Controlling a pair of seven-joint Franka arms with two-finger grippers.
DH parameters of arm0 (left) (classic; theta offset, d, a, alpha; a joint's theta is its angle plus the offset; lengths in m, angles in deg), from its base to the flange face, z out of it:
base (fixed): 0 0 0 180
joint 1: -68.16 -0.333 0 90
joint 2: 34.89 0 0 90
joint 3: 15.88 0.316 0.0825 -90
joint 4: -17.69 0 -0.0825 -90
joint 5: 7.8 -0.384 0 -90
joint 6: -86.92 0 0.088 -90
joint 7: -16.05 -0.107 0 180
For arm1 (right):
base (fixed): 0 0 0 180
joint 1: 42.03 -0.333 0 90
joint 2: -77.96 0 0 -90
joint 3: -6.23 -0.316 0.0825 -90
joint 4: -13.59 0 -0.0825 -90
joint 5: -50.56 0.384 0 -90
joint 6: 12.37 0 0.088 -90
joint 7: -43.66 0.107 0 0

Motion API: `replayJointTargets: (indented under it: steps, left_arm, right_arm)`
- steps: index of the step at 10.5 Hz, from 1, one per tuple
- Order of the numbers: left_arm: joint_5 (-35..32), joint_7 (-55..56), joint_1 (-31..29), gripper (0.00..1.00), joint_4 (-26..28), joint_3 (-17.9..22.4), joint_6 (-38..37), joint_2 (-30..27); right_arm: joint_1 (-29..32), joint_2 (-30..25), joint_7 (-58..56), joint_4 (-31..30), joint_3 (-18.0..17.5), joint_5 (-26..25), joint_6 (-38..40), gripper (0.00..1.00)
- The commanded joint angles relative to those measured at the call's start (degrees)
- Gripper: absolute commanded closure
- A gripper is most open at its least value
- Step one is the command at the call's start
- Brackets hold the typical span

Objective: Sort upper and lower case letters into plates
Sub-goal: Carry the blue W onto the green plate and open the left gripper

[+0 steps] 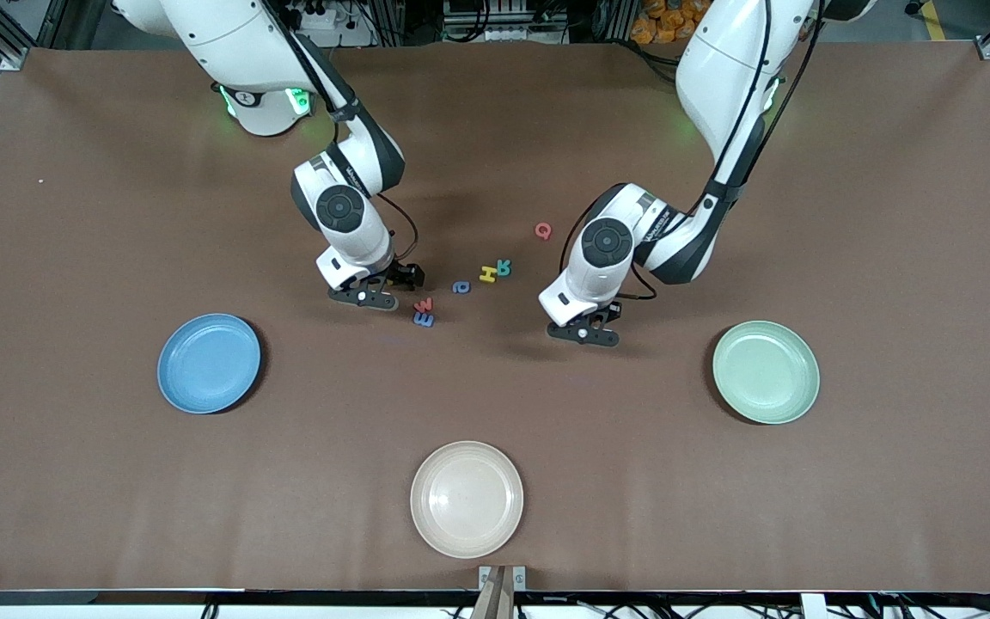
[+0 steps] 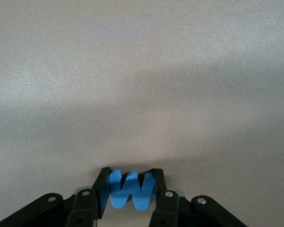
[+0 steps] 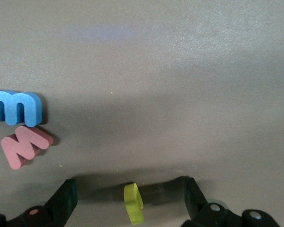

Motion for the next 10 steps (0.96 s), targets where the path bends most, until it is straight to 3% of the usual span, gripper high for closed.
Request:
replayJointTargets:
  steps: [1, 4, 5, 6, 7, 8, 10]
  left_arm:
    - [-1.47, 1.94, -2.46, 1.0, 1.27, 0.68, -0.12, -3.87]
    - [-1.55, -5.74, -13.7, 1.0, 1.1, 0.6, -2.58, -8.54]
    - [-1.55, -10.49, -17.3, 1.0, 0.83, 0.6, -2.67, -8.9]
    - [-1.64, -15.5, -20.56, 1.0, 0.13, 0.6, -2.67, -8.9]
    - [-1.64, -20.51, -23.2, 1.0, -0.05, 0.68, -2.67, -8.9]
    - [-1.64, -23.86, -24.79, 1.0, 0.04, 1.9, -2.67, -8.55]
    - [-1.38, -24.78, -25.25, 1.0, 0.13, 4.54, -2.41, -7.24]
  right_arm:
    - [-0.59, -1.68, 1.44, -0.53, 0.32, 0.45, 0.3, 0.0]
    - [-0.59, -2.21, 1.44, -0.53, 0.32, 0.45, 0.82, 0.0]
    - [-0.59, -2.21, 1.52, -0.62, 0.32, 0.45, 0.74, 0.21]
    - [-0.59, -2.21, 4.05, -0.62, 0.32, 0.54, 0.56, 0.73]
    - [-0.68, -2.21, 5.81, -0.62, 0.32, 0.54, 0.3, 0.91]
    - [-0.77, -2.21, 6.09, -0.71, 0.32, 0.54, 0.3, 1.0]
    - [-1.03, -2.48, 6.01, -1.58, 0.32, 0.45, 0.3, 1.0]
